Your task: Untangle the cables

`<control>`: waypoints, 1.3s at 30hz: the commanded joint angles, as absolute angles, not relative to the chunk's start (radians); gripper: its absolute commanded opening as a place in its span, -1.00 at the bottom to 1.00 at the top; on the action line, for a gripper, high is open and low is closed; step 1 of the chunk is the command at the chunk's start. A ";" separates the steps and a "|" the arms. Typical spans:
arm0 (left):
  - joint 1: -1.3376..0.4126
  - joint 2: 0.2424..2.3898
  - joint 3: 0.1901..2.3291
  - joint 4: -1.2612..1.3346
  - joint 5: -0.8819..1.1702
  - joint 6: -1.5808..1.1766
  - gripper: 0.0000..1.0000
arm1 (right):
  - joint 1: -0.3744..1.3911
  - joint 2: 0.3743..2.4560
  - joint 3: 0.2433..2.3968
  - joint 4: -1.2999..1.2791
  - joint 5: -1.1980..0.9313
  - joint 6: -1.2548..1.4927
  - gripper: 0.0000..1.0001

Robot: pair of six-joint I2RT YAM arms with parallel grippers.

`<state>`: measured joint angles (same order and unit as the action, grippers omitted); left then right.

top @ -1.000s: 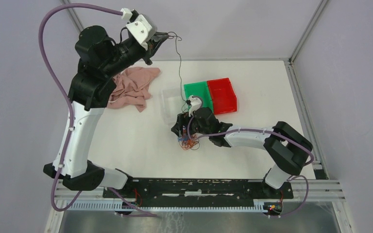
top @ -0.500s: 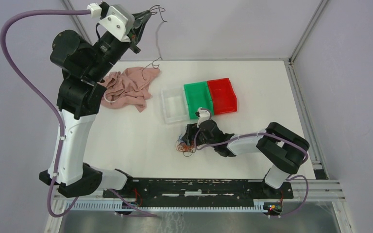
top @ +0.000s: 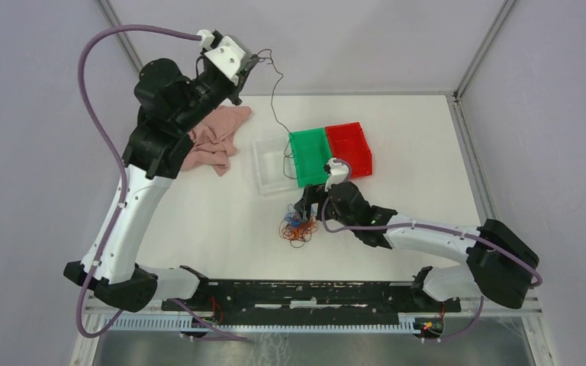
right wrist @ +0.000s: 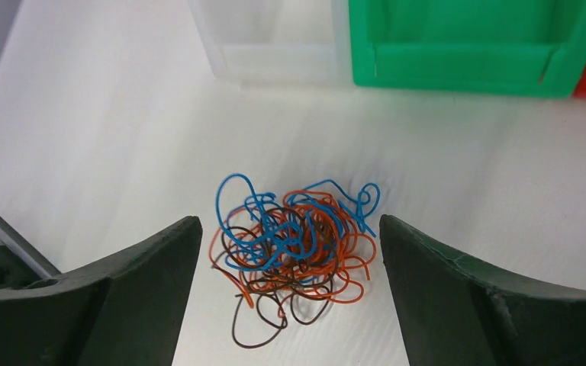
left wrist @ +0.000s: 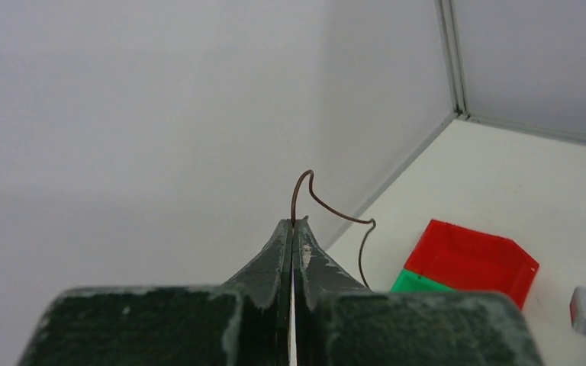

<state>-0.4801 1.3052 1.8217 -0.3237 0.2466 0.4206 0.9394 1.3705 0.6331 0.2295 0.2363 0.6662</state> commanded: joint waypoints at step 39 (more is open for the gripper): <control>-0.481 1.443 1.455 -0.091 0.081 0.720 -0.94 | 0.784 1.087 0.705 -0.041 0.351 0.615 0.84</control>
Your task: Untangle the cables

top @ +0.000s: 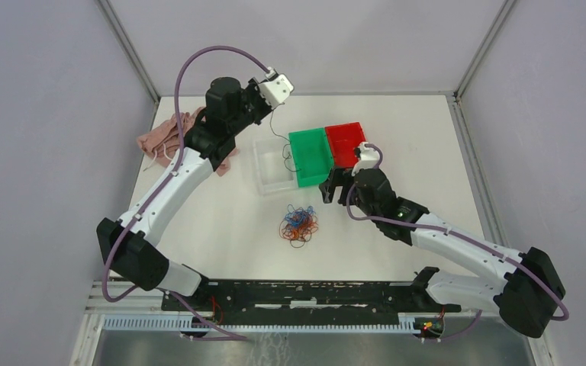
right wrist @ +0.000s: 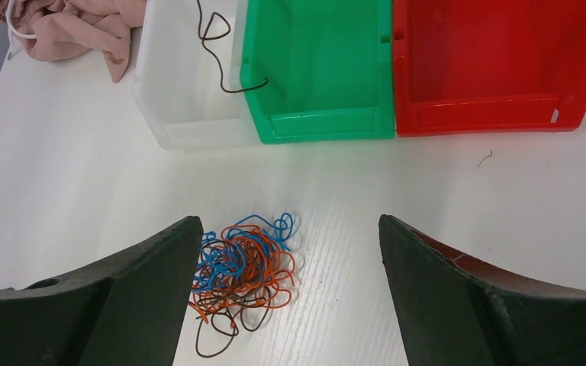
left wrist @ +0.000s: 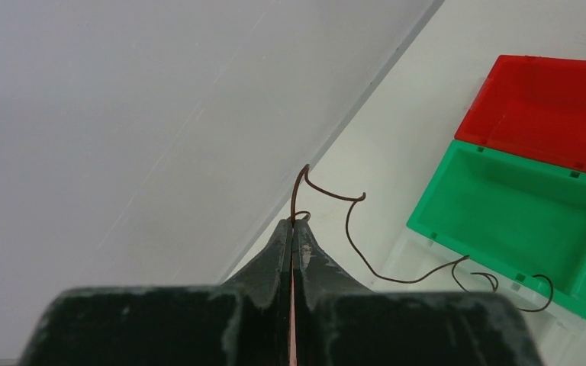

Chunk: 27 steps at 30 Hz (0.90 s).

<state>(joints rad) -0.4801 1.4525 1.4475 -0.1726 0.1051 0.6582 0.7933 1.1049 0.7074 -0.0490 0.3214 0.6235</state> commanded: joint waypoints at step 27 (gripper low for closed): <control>-0.473 1.307 1.507 -0.248 0.210 0.630 -0.94 | 0.767 1.113 0.712 -0.046 0.352 0.627 0.84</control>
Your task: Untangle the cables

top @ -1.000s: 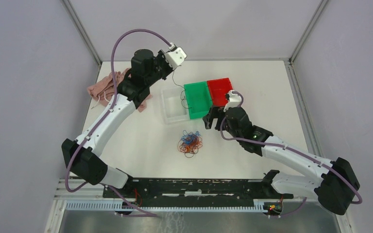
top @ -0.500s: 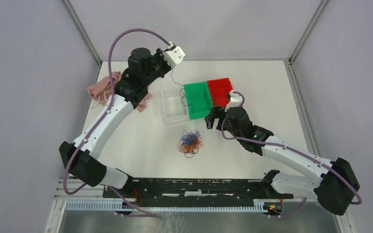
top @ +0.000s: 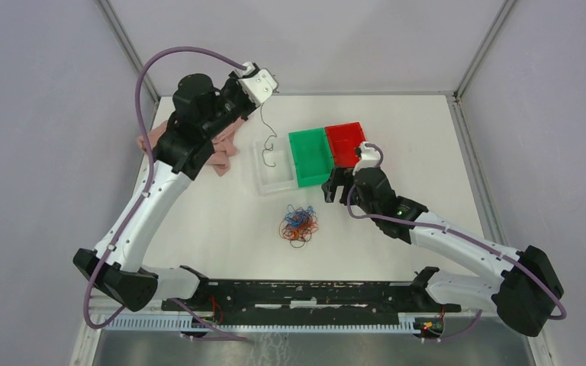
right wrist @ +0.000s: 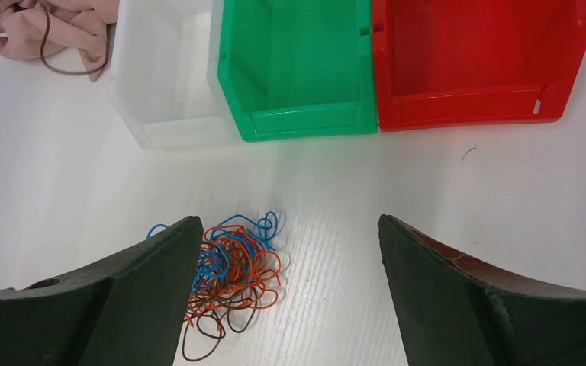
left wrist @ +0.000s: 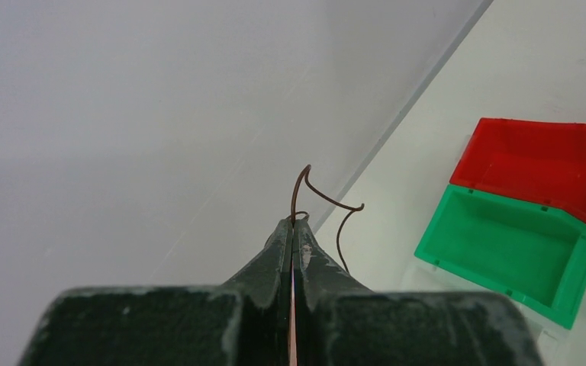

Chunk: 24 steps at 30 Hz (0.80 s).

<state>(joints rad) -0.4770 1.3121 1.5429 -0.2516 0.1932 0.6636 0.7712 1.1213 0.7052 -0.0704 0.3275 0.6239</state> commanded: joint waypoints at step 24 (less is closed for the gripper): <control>-0.471 1.437 1.473 -0.109 0.109 0.755 -0.94 | 0.764 1.111 0.675 -0.016 0.347 0.632 0.84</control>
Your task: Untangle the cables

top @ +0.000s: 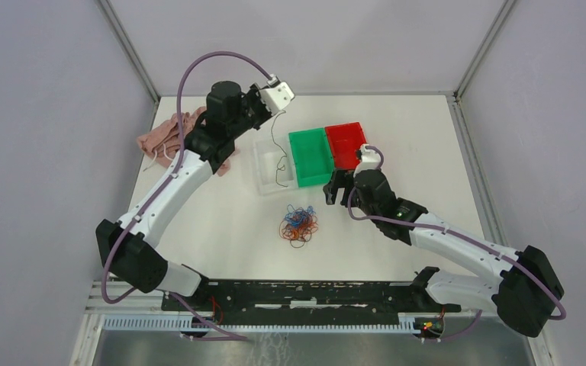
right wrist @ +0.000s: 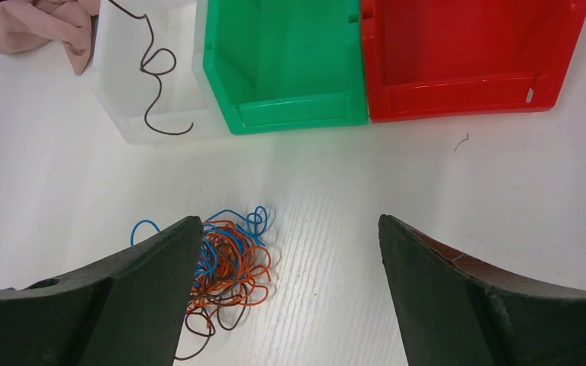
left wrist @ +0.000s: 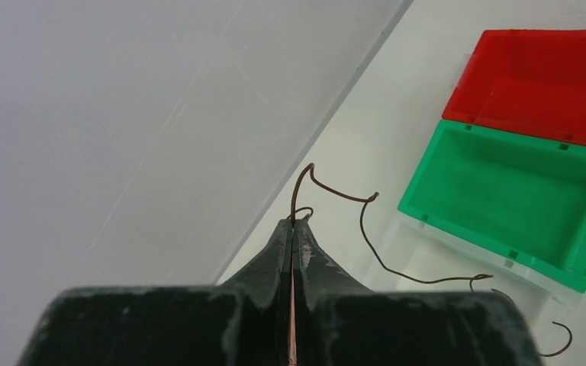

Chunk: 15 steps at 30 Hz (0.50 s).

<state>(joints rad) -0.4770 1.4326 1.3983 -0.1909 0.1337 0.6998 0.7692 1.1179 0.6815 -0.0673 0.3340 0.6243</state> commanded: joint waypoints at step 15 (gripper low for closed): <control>-0.477 1.394 1.326 -0.202 0.145 0.732 -0.92 | 0.764 1.093 0.668 -0.025 0.358 0.638 0.84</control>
